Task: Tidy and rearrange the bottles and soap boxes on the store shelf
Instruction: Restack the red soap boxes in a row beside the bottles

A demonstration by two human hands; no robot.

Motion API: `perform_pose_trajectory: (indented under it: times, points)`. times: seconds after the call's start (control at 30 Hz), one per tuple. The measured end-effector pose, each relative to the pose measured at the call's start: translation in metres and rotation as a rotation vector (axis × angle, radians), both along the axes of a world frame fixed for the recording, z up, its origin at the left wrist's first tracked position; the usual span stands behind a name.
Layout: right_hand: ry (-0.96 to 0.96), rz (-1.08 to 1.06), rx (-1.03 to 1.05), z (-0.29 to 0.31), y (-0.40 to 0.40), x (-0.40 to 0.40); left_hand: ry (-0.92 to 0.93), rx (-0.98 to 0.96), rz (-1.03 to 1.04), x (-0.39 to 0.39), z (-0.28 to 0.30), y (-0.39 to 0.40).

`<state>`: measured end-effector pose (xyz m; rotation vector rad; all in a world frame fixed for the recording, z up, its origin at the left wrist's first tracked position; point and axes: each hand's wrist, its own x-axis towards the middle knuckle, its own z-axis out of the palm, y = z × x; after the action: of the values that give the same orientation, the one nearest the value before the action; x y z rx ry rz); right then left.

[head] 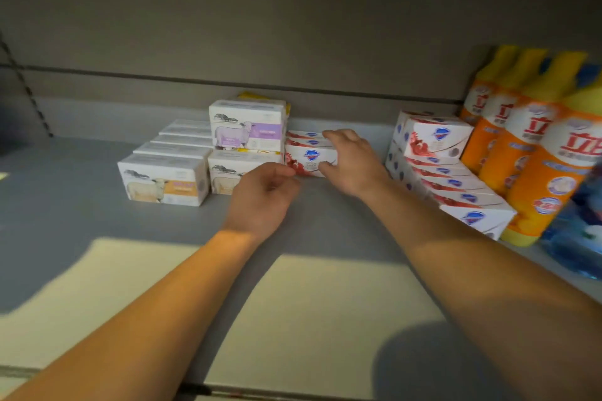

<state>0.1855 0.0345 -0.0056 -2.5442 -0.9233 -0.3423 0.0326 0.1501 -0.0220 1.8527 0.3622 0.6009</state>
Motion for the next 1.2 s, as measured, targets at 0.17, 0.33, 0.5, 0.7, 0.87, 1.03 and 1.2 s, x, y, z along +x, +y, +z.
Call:
perform_pose_trajectory:
  times: [0.17,0.33,0.5,0.7,0.87,1.03,1.2]
  points:
    - [-0.16,-0.052,0.059,-0.023,0.005,0.008,-0.027,-0.153,0.05,0.007,-0.004,0.008]
    - [-0.014,-0.028,0.155,-0.002,-0.011,-0.017,-0.022,-0.152,0.039,0.007,-0.004,0.005]
    - [0.29,0.058,0.486,0.015,-0.058,-0.066,-0.027,-0.16,-0.091,0.001,0.001,-0.006]
    - [0.676,0.106,0.907,0.0,-0.08,-0.099,-0.072,-0.241,-0.327,-0.009,0.004,-0.025]
    - [0.86,0.231,0.936,-0.001,-0.078,-0.1,-0.136,-0.288,-0.336,-0.012,0.007,-0.023]
    - [0.744,0.19,0.925,-0.002,-0.075,-0.099,-0.115,-0.267,-0.252,-0.007,0.004,-0.021]
    - [0.197,-0.019,0.71,0.001,-0.074,-0.103,-0.058,-0.04,0.023,-0.006,0.003,-0.018]
